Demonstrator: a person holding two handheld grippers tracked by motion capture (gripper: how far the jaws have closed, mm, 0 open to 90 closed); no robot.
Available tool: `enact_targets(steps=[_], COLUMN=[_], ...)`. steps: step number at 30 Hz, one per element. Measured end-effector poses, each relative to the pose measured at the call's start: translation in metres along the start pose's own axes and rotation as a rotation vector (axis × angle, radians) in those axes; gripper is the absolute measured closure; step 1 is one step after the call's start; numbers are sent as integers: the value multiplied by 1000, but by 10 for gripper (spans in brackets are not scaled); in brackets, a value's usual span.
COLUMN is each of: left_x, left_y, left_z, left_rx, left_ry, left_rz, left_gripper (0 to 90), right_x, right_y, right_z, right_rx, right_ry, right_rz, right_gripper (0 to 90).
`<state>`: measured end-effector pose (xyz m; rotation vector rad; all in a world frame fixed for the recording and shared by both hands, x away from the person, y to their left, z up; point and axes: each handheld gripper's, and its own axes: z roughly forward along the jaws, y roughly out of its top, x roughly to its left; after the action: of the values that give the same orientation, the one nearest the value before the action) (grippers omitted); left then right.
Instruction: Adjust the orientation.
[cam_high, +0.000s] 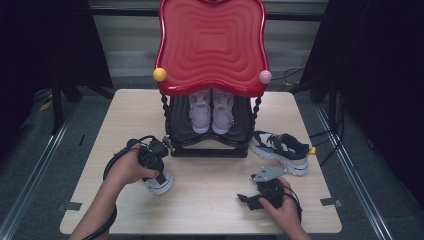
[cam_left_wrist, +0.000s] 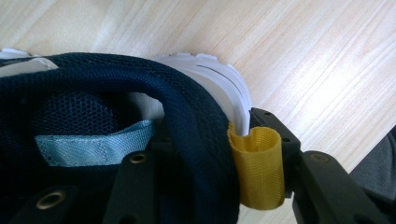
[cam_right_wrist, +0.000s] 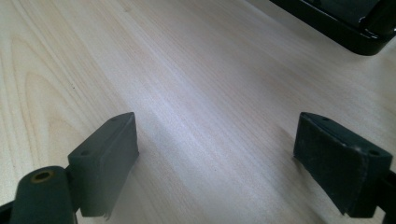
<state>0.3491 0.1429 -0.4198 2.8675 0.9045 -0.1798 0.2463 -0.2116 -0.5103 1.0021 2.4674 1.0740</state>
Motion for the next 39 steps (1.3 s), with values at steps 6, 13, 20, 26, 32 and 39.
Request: enact_targets(steps=[6,13,20,26,32,39], left_x=[2,1,2,1,0,0], left_y=[3,5,4,6,7,5], left_z=[4,5,5,6,6,2], left_rx=[23,42,44,54,62,76], left_ry=[-21,-30,-53,-54,-52,-46], left_rz=[-10,-18,-37,-36,-33,-25], left_gripper=[612,653,697,723,739,752], right_x=[0,0,0,0,0,0], right_y=[0,0,0,0,0,0], right_z=[0,0,0,0,0,0], right_rx=[0,0,0,0,0,2], right_ry=[0,0,0,0,0,-1], right_rz=[1,1,0,0,0,4], right_gripper=[132,131,132,131,131,131])
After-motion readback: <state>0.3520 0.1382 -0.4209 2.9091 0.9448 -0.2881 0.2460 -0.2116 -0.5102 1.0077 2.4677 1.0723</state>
